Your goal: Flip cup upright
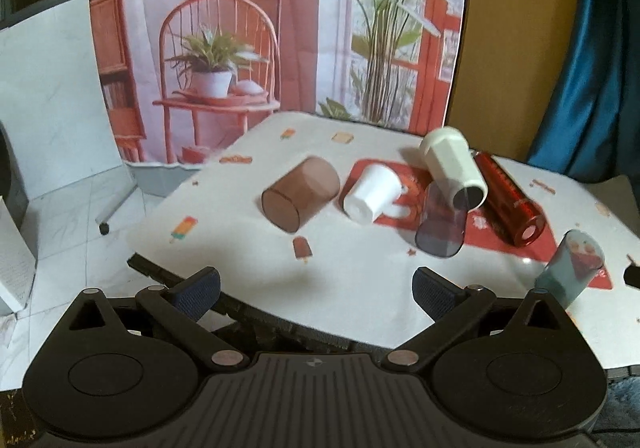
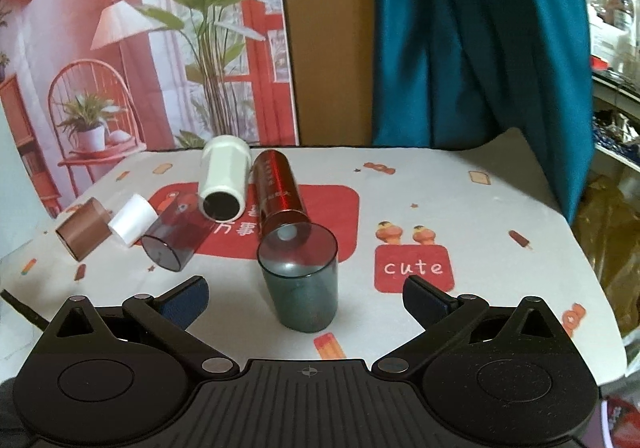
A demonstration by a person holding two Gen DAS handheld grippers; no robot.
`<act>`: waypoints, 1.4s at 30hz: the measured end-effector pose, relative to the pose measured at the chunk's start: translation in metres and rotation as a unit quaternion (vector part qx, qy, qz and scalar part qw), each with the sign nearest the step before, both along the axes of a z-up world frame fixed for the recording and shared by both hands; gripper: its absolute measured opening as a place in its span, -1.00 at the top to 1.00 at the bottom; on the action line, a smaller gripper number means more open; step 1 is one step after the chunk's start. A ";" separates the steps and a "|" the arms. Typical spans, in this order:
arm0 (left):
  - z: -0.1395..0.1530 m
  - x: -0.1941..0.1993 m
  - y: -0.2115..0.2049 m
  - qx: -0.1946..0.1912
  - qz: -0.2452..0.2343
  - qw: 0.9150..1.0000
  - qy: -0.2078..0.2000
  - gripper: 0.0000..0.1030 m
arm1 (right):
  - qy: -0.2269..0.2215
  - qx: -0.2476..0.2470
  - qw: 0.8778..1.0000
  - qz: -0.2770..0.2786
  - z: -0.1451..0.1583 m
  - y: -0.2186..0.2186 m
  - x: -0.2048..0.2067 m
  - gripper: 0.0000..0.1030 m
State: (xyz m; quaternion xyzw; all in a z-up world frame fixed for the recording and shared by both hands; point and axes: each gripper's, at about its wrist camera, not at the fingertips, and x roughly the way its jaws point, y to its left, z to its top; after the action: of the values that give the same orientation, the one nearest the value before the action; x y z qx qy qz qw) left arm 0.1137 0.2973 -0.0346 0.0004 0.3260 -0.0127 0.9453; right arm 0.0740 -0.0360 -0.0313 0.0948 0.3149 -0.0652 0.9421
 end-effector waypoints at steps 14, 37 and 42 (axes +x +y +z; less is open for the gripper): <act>0.036 -0.044 -0.014 0.002 -0.083 0.995 -0.059 -1.00 | -0.003 0.013 1.000 0.018 0.027 0.027 -0.048 -0.99; 0.016 -0.072 -0.010 0.009 -0.063 0.998 -0.028 -1.00 | 0.016 -0.044 0.999 0.022 0.021 0.052 -0.065 -0.99; 0.013 -0.071 -0.013 0.021 -0.056 0.998 -0.019 -1.00 | 0.018 -0.037 0.999 0.023 0.018 0.051 -0.066 -1.00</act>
State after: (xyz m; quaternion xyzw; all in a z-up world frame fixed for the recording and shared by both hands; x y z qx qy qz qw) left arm 0.0423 0.2845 -0.0211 0.0386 0.3075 -0.0588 0.9490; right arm 0.0082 0.0146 -0.0132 0.0512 0.3309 -0.0565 0.9406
